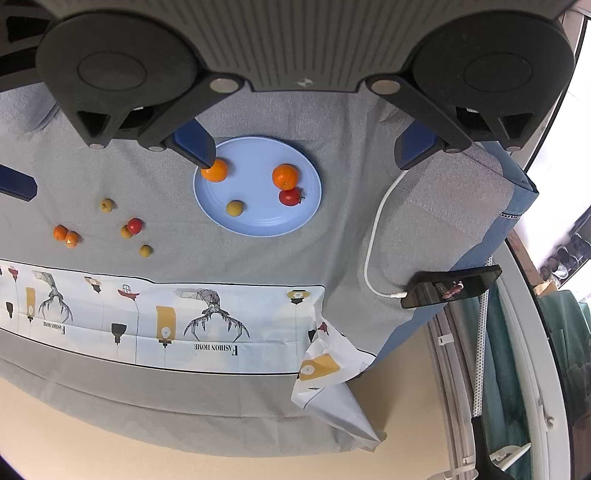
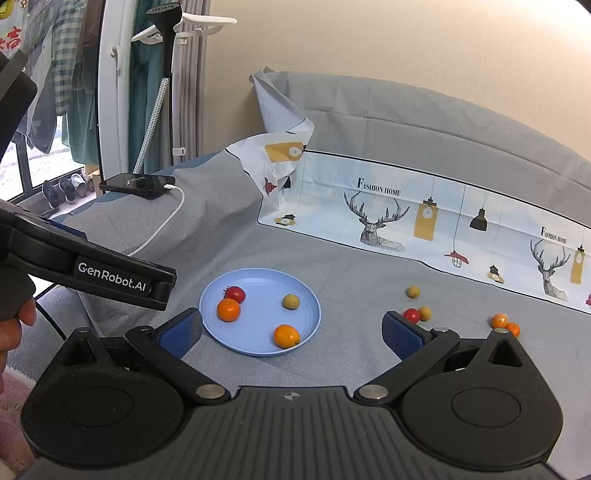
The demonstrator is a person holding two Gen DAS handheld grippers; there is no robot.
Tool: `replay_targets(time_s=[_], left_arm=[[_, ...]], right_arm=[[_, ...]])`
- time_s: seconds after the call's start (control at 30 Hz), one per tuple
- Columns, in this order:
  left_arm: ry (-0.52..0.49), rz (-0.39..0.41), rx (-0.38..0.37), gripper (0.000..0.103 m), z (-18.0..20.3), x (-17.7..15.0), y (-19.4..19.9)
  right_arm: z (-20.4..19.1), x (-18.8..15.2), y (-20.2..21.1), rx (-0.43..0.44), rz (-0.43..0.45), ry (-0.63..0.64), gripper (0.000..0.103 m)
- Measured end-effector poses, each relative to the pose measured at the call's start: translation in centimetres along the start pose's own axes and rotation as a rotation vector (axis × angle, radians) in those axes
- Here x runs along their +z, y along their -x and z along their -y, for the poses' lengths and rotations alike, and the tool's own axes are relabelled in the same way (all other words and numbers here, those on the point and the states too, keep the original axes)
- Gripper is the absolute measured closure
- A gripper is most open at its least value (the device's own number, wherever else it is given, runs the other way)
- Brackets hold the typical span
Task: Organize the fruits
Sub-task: 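Lift both open tools away from the plate, then grasp a red tomato with the left tool while the right tool grasps a tangerine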
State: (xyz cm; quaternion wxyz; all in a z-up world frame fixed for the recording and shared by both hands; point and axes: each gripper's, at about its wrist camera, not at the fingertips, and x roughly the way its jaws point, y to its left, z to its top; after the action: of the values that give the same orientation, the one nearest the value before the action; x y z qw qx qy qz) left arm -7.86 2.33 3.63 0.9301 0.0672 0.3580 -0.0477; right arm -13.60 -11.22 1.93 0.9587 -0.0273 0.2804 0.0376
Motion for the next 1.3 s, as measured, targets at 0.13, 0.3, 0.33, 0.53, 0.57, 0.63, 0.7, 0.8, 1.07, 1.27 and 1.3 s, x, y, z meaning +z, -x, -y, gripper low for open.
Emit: replay_targets(time_s=[0.13, 0.3, 0.33, 0.53, 0.57, 0.63, 0.7, 0.8, 1.07, 1.27, 1.3], left_arm=[[0.001, -0.009, -0.003, 0.0, -0.1, -0.1, -0.3], [0.003, -0.022, -0.004, 0.0, -0.1, -0.1, -0.7], [0.002, -0.021, -0.004, 0.0, 0.0, -0.2, -0.7], [0.002, -0.041, -0.007, 0.0, 0.0, -0.2, -1.3], [0.003, -0.044, -0.007, 0.0, 0.0, -0.2, -1.4], [0.002, -0.046, -0.006, 0.0, 0.0, -0.2, -1.5], [-0.002, -0.049, -0.006, 0.0, 0.1, -0.2, -1.6], [-0.003, -0.059, -0.005, 0.0, 0.2, -0.3, -1.8], [-0.012, -0.077, 0.005, 0.0, 0.3, -0.1, -2.6], [-0.04, -0.092, 0.006, 0.0, 1.1, 0.3, -3.4], [-0.048, -0.096, 0.006, 0.0, 1.4, 0.4, -3.5]], right_arm=[[0.0, 0.0, -0.2, 0.002, -0.008, 0.0, 0.001], [0.1, 0.1, -0.6, 0.005, -0.022, -0.003, 0.001], [0.1, 0.0, -0.7, 0.006, -0.025, -0.003, 0.001], [0.1, -0.1, -1.1, 0.011, -0.04, -0.007, 0.001], [0.1, -0.1, -1.2, 0.011, -0.041, -0.009, 0.001], [0.2, -0.2, -1.4, 0.014, -0.049, -0.012, 0.001], [0.3, -0.2, -1.6, 0.015, -0.055, -0.015, 0.001], [0.3, -0.3, -1.8, 0.019, -0.063, -0.019, 0.001], [0.8, -0.6, -2.6, 0.029, -0.082, -0.038, 0.001], [1.6, -0.9, -3.0, 0.033, -0.095, -0.062, 0.001], [1.8, -1.0, -3.1, 0.031, -0.096, -0.069, 0.001]])
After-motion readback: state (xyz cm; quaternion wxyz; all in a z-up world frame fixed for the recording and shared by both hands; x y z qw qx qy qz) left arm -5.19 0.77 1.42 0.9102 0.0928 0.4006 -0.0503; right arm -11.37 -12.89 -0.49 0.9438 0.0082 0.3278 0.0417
